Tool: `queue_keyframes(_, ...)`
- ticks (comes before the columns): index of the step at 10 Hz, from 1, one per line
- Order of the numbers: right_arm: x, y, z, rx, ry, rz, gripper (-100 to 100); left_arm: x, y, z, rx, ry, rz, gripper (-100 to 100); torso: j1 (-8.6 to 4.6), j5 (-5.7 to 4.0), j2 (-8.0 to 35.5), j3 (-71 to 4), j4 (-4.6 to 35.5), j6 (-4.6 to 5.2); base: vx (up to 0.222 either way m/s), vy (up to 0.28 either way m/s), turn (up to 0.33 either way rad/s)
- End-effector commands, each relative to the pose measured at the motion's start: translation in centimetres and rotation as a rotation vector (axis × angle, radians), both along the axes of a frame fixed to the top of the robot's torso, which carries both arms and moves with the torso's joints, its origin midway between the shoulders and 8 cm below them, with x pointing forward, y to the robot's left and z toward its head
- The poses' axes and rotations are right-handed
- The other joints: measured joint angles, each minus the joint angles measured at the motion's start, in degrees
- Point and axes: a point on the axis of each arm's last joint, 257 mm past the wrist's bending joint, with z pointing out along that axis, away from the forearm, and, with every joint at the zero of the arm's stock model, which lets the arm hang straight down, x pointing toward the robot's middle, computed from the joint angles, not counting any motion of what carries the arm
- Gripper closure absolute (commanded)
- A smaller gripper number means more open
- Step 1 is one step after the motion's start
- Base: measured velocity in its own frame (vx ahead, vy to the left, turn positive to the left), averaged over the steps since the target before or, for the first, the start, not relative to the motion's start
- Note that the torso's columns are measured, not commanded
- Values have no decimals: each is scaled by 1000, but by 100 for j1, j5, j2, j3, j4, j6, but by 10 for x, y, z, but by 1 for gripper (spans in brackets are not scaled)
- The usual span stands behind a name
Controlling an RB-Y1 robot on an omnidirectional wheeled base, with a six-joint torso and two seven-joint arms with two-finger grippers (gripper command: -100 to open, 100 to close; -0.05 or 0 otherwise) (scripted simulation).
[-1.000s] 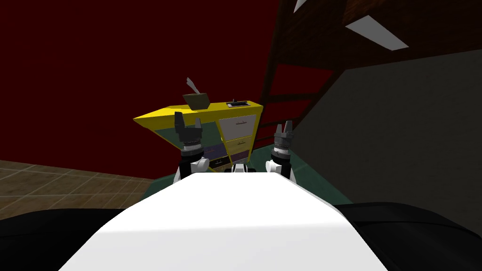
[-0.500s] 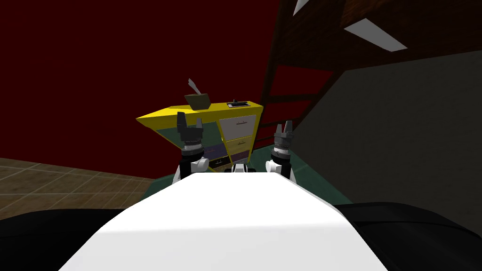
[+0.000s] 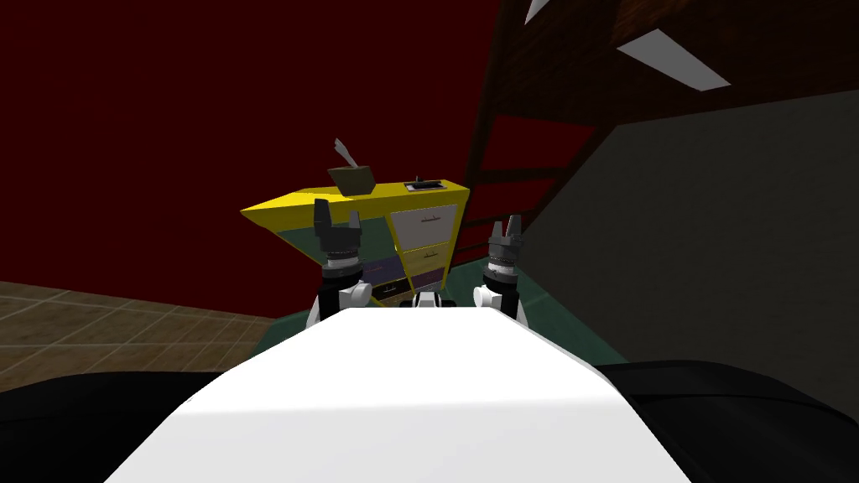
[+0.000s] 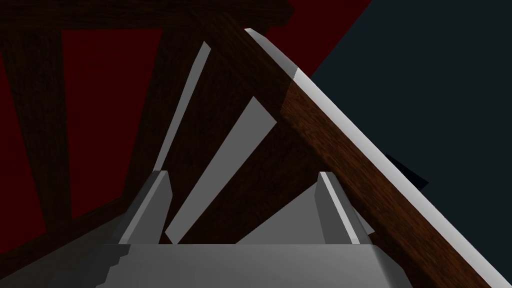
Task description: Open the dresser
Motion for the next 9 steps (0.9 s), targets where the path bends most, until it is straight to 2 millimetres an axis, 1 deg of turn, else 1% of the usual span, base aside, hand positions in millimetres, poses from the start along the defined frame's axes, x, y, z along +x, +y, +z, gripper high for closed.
queue_keyframes(1, 0, 0, 0, 0, 0, 0, 0, 16, 7, -5, 65, 10, 39, -100, -1, -20, 19, -6, 29, -1, -88, -33, -77)
queue_keyframes(3, 0, 0, 0, 0, 0, 0, 0, 29, 15, -7, 106, 16, 79, -100, -7, -41, 31, -13, 55, -8, -72, -26, -63)
queue_keyframes(4, 0, 0, 0, 0, 0, 0, 0, 29, 15, -7, 106, 16, 79, -100, -2, -42, 28, -18, 58, -11, -36, -16, -31)
queue_keyframes(6, 0, 0, 0, 0, 0, 0, 0, 44, 28, -6, 149, 17, 132, -100, 14, -35, 27, -19, 56, -15, -54, -27, -52)
queue_keyframes(7, 0, 0, 0, 0, 0, 0, 0, 45, 28, -7, 149, 21, 133, -100, 22, -40, 22, -32, 66, -14, -54, -23, -47)
queue_keyframes(9, 0, 0, 0, 0, 0, 0, 0, 61, 46, -5, 191, 22, 199, -100, 27, -42, 15, -39, 70, -21, -69, -34, -89)
